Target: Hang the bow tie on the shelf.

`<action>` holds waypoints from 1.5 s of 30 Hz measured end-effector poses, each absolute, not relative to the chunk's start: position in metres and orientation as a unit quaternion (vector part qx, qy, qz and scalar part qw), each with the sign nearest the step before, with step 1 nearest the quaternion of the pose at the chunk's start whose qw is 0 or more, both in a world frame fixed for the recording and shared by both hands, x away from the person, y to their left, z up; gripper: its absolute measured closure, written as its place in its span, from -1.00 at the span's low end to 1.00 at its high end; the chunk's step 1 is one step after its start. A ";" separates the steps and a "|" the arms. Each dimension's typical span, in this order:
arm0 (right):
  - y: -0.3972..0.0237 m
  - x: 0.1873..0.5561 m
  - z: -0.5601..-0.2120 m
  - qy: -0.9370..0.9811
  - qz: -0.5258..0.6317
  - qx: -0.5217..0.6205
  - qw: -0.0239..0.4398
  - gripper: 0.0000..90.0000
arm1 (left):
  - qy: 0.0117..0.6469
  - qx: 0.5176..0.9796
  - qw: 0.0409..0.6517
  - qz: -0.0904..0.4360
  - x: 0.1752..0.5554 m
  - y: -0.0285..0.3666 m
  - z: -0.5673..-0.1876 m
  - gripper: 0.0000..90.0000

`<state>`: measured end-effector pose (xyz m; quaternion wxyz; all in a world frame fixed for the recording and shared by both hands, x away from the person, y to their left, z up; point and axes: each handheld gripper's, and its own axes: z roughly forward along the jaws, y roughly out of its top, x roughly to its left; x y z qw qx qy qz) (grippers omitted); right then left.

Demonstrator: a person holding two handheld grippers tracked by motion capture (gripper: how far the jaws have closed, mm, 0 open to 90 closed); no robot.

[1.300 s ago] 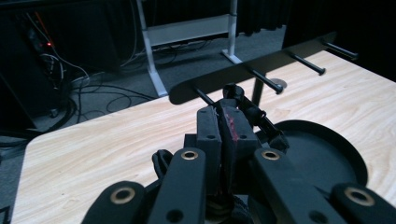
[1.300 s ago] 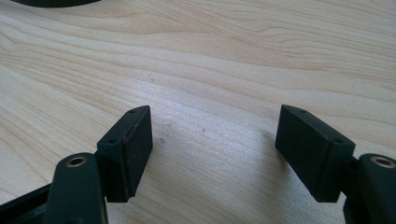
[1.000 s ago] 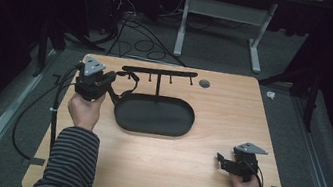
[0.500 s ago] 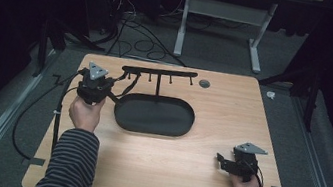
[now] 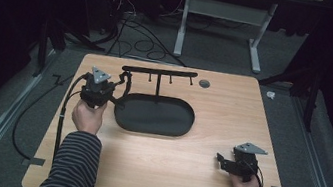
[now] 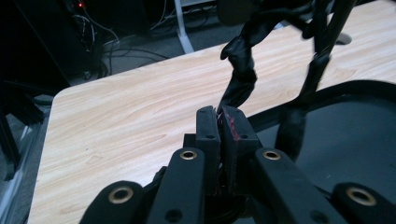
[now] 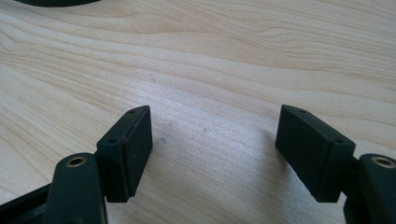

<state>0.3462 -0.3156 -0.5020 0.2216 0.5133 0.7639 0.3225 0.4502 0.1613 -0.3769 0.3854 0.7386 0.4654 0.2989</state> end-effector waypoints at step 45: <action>-0.316 0.346 -0.502 0.763 0.324 0.513 0.221 -0.37 | 0.477 0.746 0.363 0.289 0.459 0.150 -0.394 0.70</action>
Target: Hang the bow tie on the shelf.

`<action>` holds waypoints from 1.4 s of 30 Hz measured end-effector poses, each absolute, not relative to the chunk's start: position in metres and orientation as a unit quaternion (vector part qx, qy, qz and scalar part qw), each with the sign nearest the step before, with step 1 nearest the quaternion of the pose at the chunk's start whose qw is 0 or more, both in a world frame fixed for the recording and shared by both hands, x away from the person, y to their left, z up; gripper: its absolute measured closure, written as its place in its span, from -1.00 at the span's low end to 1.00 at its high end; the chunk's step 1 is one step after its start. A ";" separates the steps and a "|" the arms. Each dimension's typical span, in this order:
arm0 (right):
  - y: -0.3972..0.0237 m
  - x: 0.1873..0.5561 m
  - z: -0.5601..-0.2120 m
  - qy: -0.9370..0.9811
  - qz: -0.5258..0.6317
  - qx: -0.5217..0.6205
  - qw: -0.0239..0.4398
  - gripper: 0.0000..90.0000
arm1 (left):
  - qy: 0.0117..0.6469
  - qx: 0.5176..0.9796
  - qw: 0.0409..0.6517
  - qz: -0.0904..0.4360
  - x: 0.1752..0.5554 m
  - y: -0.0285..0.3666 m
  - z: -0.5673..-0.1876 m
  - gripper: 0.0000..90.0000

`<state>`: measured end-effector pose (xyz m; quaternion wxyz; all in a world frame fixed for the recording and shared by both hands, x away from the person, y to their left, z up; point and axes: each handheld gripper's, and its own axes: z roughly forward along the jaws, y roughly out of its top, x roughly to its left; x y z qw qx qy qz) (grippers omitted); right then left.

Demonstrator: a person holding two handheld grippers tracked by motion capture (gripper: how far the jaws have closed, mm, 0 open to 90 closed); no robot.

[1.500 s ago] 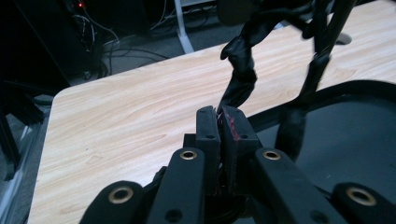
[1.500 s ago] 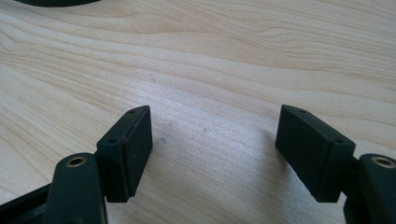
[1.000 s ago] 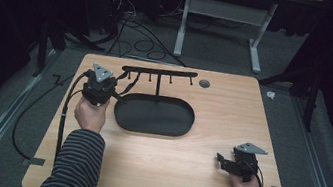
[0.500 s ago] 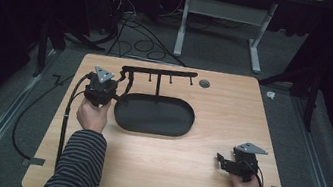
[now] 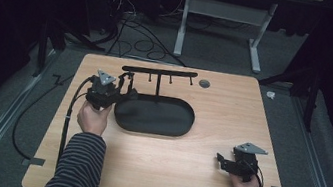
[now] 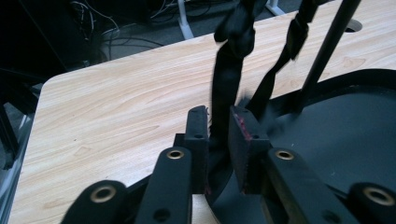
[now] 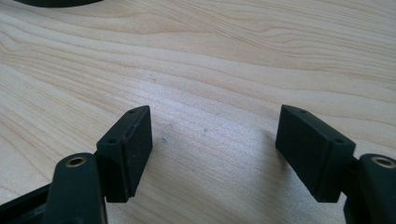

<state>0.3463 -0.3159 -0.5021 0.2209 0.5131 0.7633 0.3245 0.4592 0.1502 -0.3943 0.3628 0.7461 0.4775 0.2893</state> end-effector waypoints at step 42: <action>-0.316 0.346 -0.502 0.764 0.323 0.512 0.222 -0.37 | 0.472 0.742 0.419 0.226 0.405 0.171 -0.390 0.16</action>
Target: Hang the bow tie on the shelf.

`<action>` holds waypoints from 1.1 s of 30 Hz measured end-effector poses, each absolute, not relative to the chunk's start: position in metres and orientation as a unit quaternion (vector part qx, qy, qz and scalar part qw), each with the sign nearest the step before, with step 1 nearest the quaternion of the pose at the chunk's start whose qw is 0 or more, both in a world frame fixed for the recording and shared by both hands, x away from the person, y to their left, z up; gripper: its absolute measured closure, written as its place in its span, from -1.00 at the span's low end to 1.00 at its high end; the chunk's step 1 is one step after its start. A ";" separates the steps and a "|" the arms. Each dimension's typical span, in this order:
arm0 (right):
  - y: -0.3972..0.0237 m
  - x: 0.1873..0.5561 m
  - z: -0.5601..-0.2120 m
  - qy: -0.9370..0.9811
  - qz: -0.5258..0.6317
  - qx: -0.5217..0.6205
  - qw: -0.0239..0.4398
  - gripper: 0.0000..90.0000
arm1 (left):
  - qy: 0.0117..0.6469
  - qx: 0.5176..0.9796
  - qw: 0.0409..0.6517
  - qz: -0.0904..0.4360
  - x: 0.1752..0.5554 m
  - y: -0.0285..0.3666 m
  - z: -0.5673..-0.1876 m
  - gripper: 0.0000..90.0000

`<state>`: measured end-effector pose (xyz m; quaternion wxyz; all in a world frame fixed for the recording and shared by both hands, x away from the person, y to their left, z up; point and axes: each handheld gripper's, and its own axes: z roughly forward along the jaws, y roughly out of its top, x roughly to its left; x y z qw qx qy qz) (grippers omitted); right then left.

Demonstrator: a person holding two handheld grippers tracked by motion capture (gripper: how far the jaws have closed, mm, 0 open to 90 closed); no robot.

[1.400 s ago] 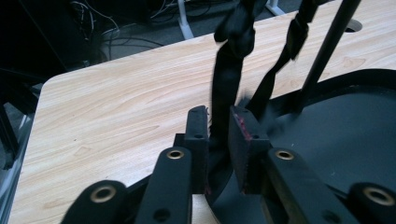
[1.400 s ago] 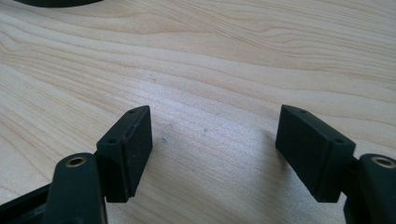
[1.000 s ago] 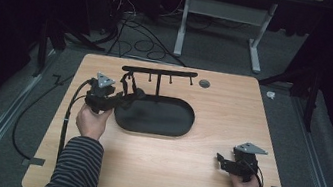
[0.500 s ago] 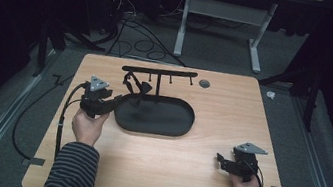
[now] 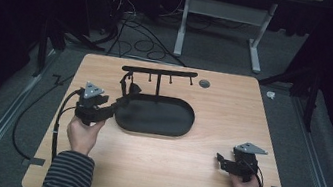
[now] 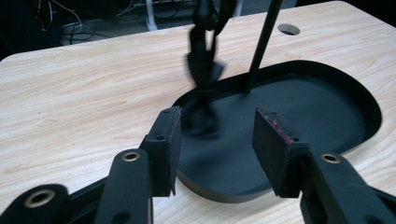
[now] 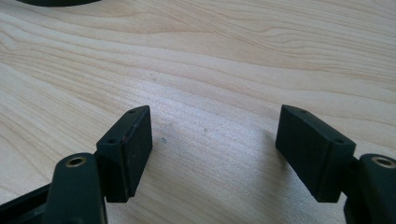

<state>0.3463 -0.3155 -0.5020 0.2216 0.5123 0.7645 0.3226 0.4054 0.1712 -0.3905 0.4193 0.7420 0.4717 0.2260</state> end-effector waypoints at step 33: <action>-0.315 0.346 -0.502 0.765 0.322 0.512 0.222 -0.37 | 0.473 0.734 0.443 0.204 0.370 0.182 -0.403 0.05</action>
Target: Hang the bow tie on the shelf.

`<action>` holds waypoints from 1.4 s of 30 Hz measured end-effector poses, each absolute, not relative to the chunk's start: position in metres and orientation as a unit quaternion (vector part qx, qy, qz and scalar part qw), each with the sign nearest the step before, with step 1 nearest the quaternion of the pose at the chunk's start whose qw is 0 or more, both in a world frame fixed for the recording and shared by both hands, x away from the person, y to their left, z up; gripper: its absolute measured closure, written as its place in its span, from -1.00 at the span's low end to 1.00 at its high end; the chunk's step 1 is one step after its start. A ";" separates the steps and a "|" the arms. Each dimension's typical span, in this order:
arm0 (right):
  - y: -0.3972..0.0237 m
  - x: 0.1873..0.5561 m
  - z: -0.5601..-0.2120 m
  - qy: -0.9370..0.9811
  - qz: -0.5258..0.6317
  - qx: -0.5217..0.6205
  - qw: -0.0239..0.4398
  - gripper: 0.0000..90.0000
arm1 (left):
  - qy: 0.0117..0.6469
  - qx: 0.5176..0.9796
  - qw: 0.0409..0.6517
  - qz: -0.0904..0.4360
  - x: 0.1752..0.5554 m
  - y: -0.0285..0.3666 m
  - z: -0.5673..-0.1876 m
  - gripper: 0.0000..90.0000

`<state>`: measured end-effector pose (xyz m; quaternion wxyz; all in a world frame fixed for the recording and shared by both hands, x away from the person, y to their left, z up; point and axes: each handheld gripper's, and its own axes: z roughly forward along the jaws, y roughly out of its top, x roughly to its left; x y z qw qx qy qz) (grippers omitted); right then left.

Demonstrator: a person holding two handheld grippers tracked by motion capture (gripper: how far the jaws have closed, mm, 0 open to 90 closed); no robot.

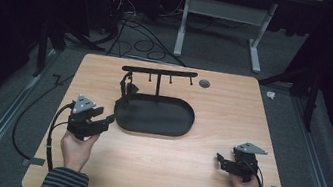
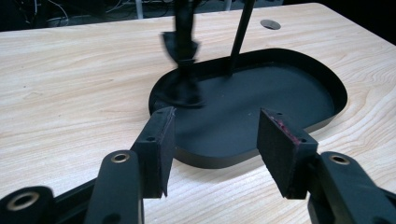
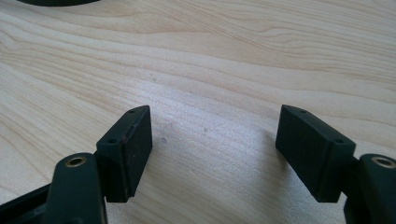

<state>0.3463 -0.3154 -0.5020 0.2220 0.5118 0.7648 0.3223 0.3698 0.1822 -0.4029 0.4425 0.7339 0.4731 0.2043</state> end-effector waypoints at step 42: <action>-0.315 0.346 -0.502 0.765 0.322 0.512 0.222 -0.37 | 0.480 0.731 0.444 0.197 0.346 0.185 -0.417 0.02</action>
